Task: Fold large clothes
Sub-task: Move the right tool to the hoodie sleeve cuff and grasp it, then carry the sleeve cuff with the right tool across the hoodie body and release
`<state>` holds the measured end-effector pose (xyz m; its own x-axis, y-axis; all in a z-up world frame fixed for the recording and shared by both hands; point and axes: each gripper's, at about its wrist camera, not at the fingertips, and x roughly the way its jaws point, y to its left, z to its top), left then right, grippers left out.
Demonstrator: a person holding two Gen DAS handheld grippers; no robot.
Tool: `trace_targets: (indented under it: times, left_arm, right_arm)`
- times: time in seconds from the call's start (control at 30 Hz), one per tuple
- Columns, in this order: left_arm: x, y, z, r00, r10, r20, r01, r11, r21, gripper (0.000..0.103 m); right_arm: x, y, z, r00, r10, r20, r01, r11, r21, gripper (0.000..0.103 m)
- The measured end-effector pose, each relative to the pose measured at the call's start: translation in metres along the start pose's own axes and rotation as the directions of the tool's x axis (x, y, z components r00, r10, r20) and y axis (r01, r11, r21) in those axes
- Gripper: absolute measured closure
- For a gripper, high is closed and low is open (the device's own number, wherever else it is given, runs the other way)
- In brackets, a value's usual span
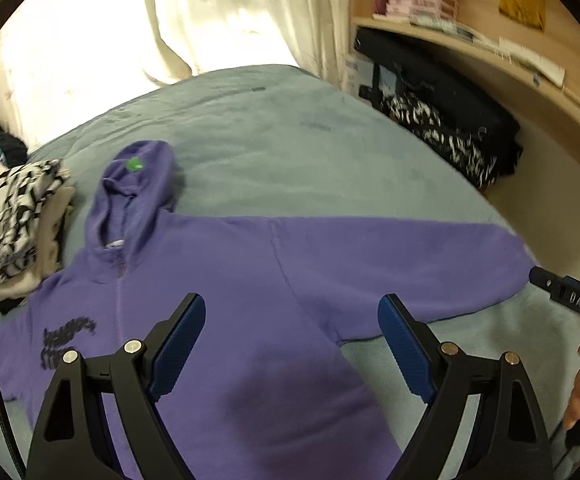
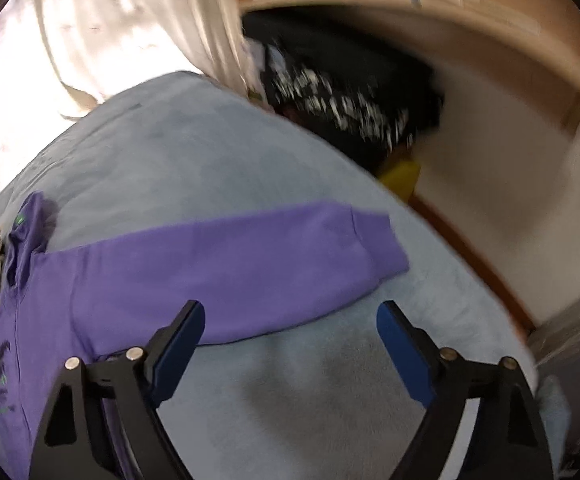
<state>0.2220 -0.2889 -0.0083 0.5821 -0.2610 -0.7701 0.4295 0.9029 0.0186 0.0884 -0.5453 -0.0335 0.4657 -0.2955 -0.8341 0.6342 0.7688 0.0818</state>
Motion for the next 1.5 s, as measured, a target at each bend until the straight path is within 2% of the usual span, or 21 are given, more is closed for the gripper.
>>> trace_targets:
  times: [0.1,0.2,0.3,0.43,0.5,0.53,0.6,0.63,0.67,0.7,0.77,0.87,1.0,1.07,1.2,1.33,1.43,1.5]
  left_arm:
    - [0.028,-0.015,-0.004,0.997,-0.054,-0.052,0.054,0.999,-0.005,0.016]
    - [0.051,-0.026,-0.009,0.995,-0.067,-0.075,0.065,0.998,-0.019,0.016]
    - [0.069,-0.032,-0.012,0.994,-0.055,-0.094,0.053,0.998,-0.021,0.016]
    - [0.091,-0.039,-0.013,0.992,-0.043,-0.116,0.039,0.998,-0.040,0.016]
    - [0.100,-0.043,-0.015,0.989,-0.049,-0.138,0.043,0.998,-0.044,0.016]
    - [0.103,-0.044,-0.016,0.988,-0.052,-0.146,0.046,0.998,-0.044,0.016]
    - [0.103,-0.045,-0.018,0.986,-0.065,-0.152,0.059,0.997,-0.042,0.016]
    - [0.102,-0.044,-0.019,0.986,-0.074,-0.152,0.068,0.997,-0.042,0.016]
    - [0.100,-0.044,-0.020,0.985,-0.080,-0.151,0.074,0.996,-0.040,0.016]
    - [0.096,-0.041,-0.021,0.984,-0.085,-0.155,0.080,0.996,-0.034,0.016]
    - [0.089,-0.036,-0.023,0.983,-0.091,-0.157,0.088,0.996,-0.026,0.016]
    - [0.070,-0.014,-0.027,0.985,-0.099,-0.140,0.095,0.995,-0.038,0.016]
    - [0.045,0.033,-0.036,0.990,-0.085,-0.114,0.075,0.993,-0.095,0.016]
    - [0.036,0.055,-0.040,0.992,-0.068,-0.104,0.055,0.991,-0.120,0.016]
    - [0.023,0.102,-0.050,0.996,-0.034,-0.086,0.018,0.982,-0.186,0.016]
    - [0.026,0.138,-0.063,0.991,-0.074,-0.107,0.044,0.964,-0.263,0.016]
    - [0.035,0.153,-0.073,0.985,-0.107,-0.133,0.062,0.951,-0.304,0.016]
    - [0.040,0.158,-0.079,0.979,-0.138,-0.149,0.084,0.942,-0.324,0.016]
  right_arm:
    - [0.031,-0.022,-0.003,0.997,0.033,-0.071,-0.027,0.996,0.081,0.020]
    - [0.056,-0.039,-0.008,0.990,0.085,-0.115,-0.065,0.984,0.165,0.020]
    - [0.073,-0.047,-0.009,0.986,0.110,-0.129,-0.079,0.972,0.220,0.020]
    - [0.080,-0.046,-0.004,0.989,0.100,-0.108,-0.071,0.968,0.241,0.023]
    - [0.087,-0.045,0.001,0.989,0.088,-0.115,-0.057,0.966,0.251,0.039]
    - [0.092,-0.045,0.003,0.989,0.084,-0.120,-0.051,0.965,0.257,0.044]
    - [0.096,-0.042,0.006,0.990,0.079,-0.120,-0.045,0.965,0.259,0.060]
    - [0.096,-0.041,0.007,0.990,0.077,-0.117,-0.045,0.965,0.257,0.065]
    - [0.096,-0.039,0.009,0.990,0.086,-0.110,-0.055,0.965,0.254,0.080]
    - [0.092,-0.037,0.011,0.990,0.100,-0.095,-0.074,0.966,0.249,0.087]
    - [0.077,-0.026,0.013,0.995,0.089,-0.042,-0.078,0.975,0.208,0.089]
    - [0.046,-0.002,0.016,0.992,0.118,0.047,-0.123,0.985,0.124,0.090]
    - [-0.008,0.056,0.010,0.961,0.247,0.125,-0.245,0.969,-0.030,0.090]
    - [-0.030,0.098,-0.002,0.942,0.311,0.128,-0.295,0.946,-0.133,0.090]
    - [-0.041,0.174,-0.034,0.918,0.393,0.055,-0.361,0.884,-0.296,0.090]
    - [-0.015,0.233,-0.077,0.936,0.351,-0.026,-0.326,0.836,-0.440,0.089]
    - [0.012,0.262,-0.117,0.967,0.251,-0.051,-0.238,0.805,-0.543,0.086]
    - [0.021,0.270,-0.140,0.979,0.198,-0.045,-0.184,0.771,-0.610,0.074]
